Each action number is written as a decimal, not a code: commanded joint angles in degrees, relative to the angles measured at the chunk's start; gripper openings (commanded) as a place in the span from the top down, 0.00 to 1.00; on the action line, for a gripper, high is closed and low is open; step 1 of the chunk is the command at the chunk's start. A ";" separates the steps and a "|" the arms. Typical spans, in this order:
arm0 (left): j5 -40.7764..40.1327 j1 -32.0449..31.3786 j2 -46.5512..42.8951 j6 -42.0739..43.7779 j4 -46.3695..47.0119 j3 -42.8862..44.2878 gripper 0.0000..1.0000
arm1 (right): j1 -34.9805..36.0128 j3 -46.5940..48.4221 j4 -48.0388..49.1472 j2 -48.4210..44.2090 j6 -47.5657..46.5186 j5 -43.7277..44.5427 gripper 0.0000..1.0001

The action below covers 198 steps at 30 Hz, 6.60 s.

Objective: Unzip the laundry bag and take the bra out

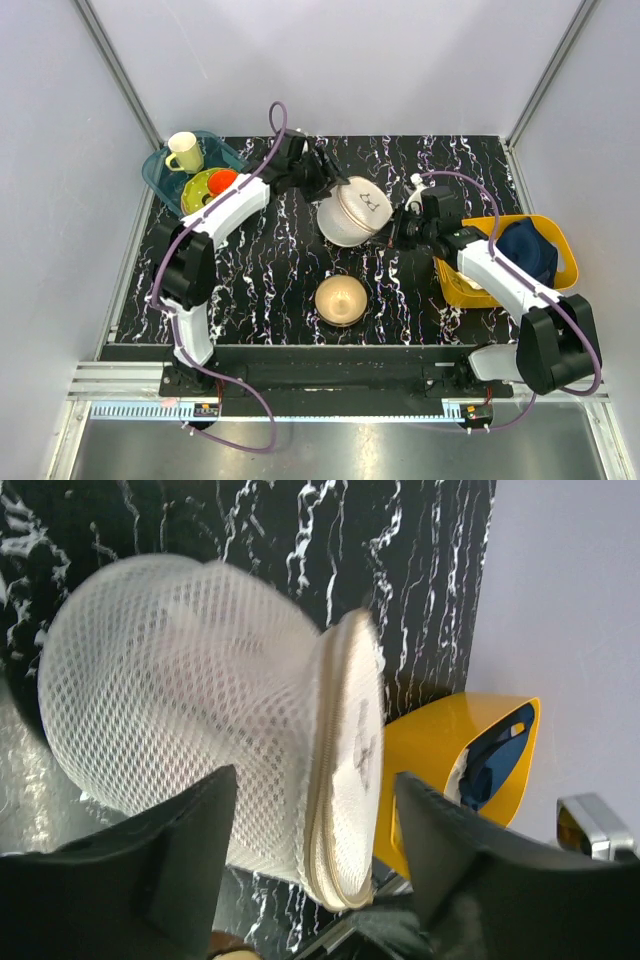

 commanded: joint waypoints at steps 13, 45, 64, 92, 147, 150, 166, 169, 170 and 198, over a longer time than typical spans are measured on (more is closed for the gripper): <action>-2.10 -6.63 -14.83 -3.68 0.50 -11.13 0.01 | 1.72 1.61 5.45 2.92 5.92 -2.38 1.00; -1.22 -0.57 -0.60 7.46 -9.50 9.31 1.00 | 1.89 -0.85 -2.11 -7.45 0.82 6.23 1.00; -0.43 -7.51 -8.85 4.92 -5.65 -3.13 0.05 | 3.48 2.40 1.67 -1.30 3.55 3.95 1.00; -3.07 -5.93 -6.47 2.54 -5.12 -4.27 1.00 | 3.48 0.02 -3.34 -5.25 0.74 5.53 1.00; 5.37 -5.41 -7.44 3.25 5.00 -18.08 1.00 | 10.68 30.09 -15.03 18.20 -6.12 16.51 0.62; 5.81 -5.23 -7.09 3.07 5.26 -17.99 1.00 | 10.77 32.02 -15.64 23.30 -6.12 15.46 0.58; 7.05 -4.53 -9.54 2.72 7.63 -23.17 1.00 | 10.77 38.53 -15.82 42.38 -5.94 26.79 0.34; 7.05 -4.44 -10.08 2.45 8.60 -24.58 1.00 | 10.77 36.43 -13.20 39.67 -6.29 27.85 0.61; 7.13 -4.44 -9.99 2.37 8.60 -24.67 1.00 | 10.86 35.98 -13.01 38.09 -6.38 28.37 0.84; 6.69 -0.75 -7.71 4.12 6.14 -23.35 1.00 | 10.86 35.35 -10.11 3.27 -0.67 6.41 1.00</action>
